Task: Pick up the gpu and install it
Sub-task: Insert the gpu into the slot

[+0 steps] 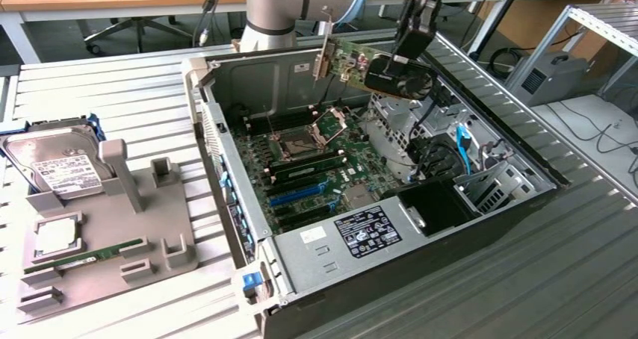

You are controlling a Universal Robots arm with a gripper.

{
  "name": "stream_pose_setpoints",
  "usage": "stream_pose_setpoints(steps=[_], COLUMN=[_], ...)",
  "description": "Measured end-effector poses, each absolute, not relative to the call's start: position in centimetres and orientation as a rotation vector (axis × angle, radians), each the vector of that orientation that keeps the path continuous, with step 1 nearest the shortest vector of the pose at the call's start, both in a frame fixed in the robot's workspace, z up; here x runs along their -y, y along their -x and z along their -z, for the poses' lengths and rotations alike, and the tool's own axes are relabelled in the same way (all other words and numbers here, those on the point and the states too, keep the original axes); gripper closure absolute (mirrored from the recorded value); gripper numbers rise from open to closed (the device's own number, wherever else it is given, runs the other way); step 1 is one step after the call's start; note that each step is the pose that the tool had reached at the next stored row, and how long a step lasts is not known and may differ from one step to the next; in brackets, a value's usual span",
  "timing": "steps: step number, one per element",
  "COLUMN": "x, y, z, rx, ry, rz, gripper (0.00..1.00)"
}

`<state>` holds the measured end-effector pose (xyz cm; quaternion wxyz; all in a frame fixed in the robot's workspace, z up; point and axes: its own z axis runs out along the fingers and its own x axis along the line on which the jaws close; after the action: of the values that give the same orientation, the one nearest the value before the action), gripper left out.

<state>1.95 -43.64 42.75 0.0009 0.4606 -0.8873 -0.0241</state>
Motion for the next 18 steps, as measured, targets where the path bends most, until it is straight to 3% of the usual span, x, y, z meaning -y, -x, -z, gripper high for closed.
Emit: stream_pose_setpoints(steps=[18], x=[43.60], y=[-1.94], z=[-42.66], rx=[2.433], ry=[-1.969], rz=[0.073], gripper=[0.73])
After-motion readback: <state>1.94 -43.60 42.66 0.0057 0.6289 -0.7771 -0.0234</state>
